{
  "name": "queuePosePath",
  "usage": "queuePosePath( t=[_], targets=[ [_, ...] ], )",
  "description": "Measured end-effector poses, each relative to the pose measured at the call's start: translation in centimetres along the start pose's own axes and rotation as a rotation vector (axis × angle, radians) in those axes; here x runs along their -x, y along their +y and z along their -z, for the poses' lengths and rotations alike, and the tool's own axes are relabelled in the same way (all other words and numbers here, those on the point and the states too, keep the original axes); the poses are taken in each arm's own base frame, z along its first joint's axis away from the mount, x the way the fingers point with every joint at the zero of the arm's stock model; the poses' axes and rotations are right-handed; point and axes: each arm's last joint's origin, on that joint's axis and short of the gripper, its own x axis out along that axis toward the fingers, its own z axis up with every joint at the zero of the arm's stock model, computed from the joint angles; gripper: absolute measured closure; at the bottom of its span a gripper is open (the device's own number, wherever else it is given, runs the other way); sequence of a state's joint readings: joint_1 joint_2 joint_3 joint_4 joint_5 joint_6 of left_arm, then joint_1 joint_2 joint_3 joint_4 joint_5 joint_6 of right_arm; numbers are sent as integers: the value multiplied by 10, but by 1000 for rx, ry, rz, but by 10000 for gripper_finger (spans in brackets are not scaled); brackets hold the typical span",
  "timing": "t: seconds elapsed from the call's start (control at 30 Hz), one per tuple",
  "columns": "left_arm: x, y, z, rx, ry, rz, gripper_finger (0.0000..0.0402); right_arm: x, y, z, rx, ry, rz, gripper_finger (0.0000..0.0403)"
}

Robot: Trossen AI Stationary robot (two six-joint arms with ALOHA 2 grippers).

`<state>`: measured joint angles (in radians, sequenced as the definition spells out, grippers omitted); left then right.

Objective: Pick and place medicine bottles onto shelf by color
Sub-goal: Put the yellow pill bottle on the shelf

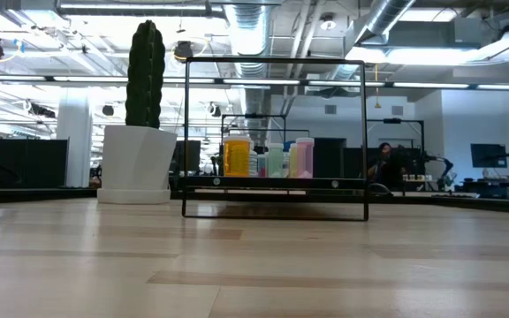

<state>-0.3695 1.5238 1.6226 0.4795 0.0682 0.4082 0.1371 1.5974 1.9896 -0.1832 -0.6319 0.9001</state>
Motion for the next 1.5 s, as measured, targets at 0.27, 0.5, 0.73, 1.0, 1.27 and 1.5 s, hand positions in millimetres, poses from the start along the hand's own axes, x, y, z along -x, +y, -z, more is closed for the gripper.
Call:
queuePosePath(
  t=[0.27, 0.5, 0.73, 1.0, 1.27, 1.5],
  targets=[
    [0, 0, 1, -40, 12, -18, 317, 2, -7, 0, -30, -6, 63, 163],
    [0, -1, 4, -40, 55, -15, 317, 5, -10, -4, -15, -42, 87, 163],
    [0, 2, 8, -90, 97, -54, 317, 5, -9, -6, -4, -65, 96, 163],
    [0, 2, 8, -106, 102, -60, 317, 5, -7, -5, 5, -31, 55, 163],
    [0, 2, 8, -98, 92, -42, 317, 5, -6, -4, 20, 11, 20, 163],
    [0, 3, 8, -61, 81, -20, 317, 6, -7, -4, 70, 47, -6, 163]
  ],
)
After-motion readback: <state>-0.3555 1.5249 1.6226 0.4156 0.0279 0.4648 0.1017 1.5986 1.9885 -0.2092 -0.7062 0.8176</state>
